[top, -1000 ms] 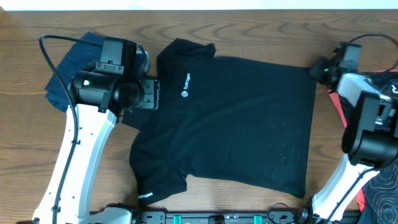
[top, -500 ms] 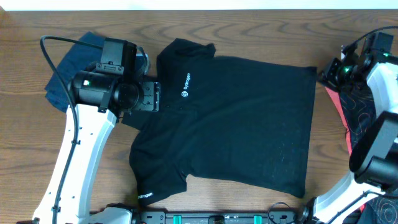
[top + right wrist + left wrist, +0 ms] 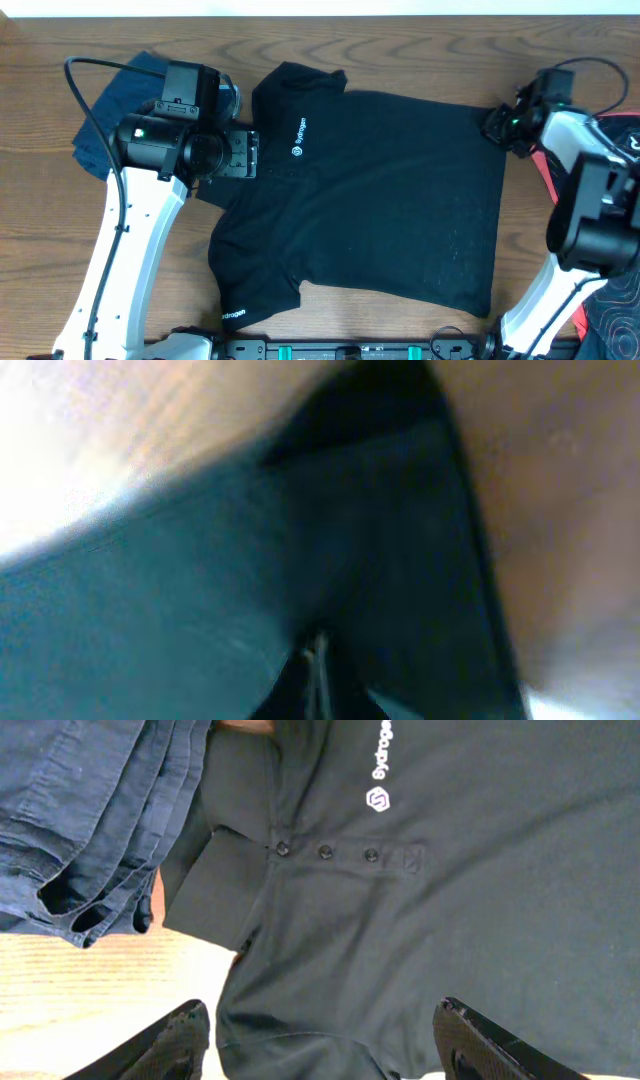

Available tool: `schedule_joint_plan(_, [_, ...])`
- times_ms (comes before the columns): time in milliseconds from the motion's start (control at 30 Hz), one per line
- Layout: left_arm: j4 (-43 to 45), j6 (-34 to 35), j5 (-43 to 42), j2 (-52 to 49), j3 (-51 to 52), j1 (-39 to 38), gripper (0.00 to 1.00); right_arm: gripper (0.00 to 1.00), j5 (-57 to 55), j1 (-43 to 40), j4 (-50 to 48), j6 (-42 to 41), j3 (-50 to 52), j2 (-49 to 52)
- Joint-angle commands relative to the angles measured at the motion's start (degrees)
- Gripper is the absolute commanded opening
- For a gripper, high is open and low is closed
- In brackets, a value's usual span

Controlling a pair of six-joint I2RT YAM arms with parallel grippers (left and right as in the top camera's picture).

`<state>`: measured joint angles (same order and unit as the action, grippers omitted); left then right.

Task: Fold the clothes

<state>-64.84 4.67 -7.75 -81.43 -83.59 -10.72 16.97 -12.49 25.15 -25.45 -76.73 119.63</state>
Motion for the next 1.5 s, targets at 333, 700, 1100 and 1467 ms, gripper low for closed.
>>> schedule_joint_plan(333, [-0.31,0.17,-0.22,-0.17,-0.11,-0.02,0.74,0.01,-7.74,0.5,-13.97,-20.81,-1.73,14.71])
schedule_joint_plan(700, [-0.26,0.13,-0.2,-0.17,-0.11,-0.02,0.75,0.07,11.47,-1.92,-19.28,-14.01,-11.58,12.96])
schedule_joint_plan(1100, [0.68,-0.11,-0.2,-1.97,1.05,0.0,0.75,0.15,18.88,-10.86,3.48,3.89,-12.2,-15.82])
schedule_joint_plan(1467, [-4.33,-0.11,-0.17,-6.51,2.93,0.0,0.75,0.27,-9.66,-9.35,43.15,5.42,-8.9,-29.64])
